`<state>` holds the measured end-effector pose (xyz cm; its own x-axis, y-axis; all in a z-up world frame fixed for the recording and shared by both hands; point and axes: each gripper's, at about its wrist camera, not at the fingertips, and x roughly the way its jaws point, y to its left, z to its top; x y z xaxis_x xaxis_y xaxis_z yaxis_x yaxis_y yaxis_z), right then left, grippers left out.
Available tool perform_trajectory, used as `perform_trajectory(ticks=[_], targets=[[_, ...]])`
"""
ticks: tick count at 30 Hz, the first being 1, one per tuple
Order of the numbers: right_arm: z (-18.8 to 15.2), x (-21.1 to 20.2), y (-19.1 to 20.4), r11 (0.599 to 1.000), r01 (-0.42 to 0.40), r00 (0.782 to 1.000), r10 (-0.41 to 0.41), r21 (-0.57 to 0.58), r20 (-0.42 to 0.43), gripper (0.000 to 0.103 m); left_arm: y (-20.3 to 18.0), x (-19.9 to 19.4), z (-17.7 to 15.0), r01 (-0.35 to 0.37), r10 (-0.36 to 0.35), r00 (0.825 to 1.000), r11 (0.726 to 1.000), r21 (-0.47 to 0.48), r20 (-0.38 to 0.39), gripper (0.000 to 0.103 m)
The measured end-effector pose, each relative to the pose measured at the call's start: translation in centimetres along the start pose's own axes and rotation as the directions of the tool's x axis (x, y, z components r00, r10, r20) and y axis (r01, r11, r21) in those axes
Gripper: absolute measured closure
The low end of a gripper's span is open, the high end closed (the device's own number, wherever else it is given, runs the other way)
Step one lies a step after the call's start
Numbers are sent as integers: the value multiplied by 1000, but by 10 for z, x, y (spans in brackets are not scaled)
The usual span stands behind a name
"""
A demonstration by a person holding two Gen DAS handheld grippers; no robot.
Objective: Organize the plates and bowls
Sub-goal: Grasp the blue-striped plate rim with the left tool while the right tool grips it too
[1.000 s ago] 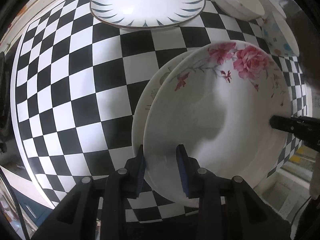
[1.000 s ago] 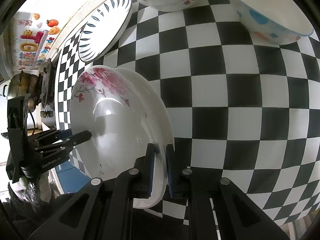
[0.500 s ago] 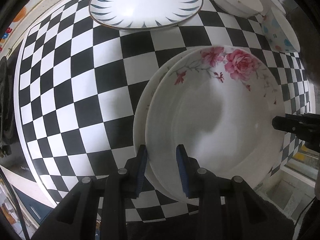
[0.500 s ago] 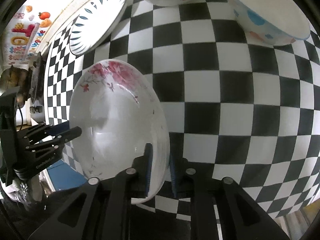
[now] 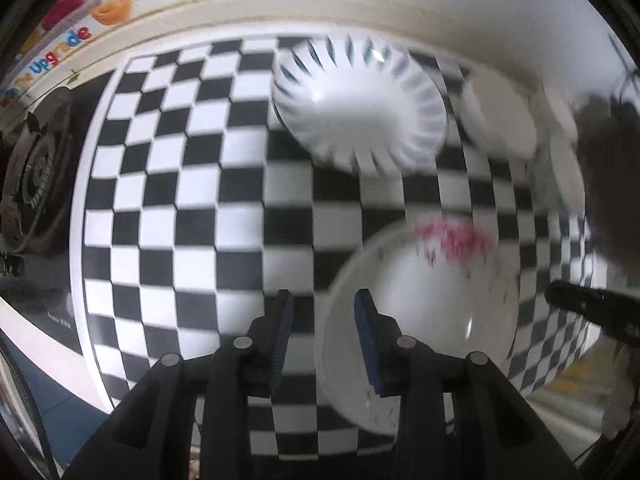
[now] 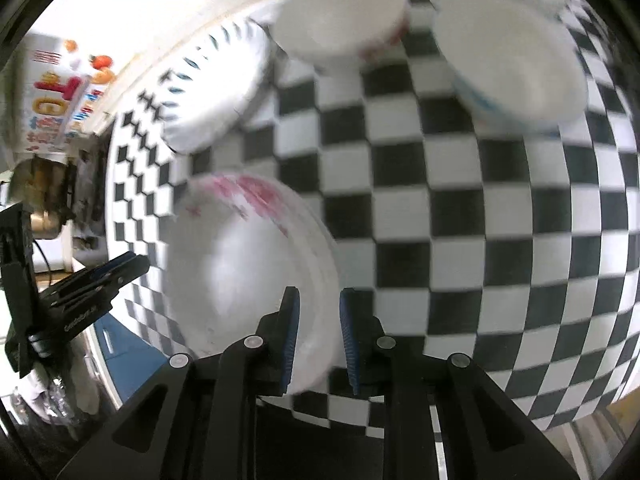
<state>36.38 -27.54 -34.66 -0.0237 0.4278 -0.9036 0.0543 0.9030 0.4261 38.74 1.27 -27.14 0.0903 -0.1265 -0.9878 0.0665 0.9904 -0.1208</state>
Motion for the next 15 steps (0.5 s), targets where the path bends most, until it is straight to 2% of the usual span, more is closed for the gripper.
perform_trajectory(ticks=[2, 5, 8, 11, 15], targets=[[18, -8, 14, 999, -38, 999, 38, -16, 17, 69, 9, -1, 18, 8, -7, 1000, 1000, -26, 8, 73], [52, -9, 36, 996, -78, 996, 79, -32, 35, 68, 18, 5, 46, 19, -18, 1000, 998, -58, 11, 73], [89, 11, 44, 992, -120, 992, 119, 40, 31, 68, 26, 17, 81, 62, -63, 998, 995, -76, -7, 73], [113, 34, 49, 990, -105, 994, 101, 96, 40, 68, 29, 32, 110, 68, -69, 997, 996, -59, -28, 73], [138, 61, 50, 987, -48, 998, 41, 151, 47, 68, 25, 53, 145, 30, -28, 998, 999, 22, -59, 73]])
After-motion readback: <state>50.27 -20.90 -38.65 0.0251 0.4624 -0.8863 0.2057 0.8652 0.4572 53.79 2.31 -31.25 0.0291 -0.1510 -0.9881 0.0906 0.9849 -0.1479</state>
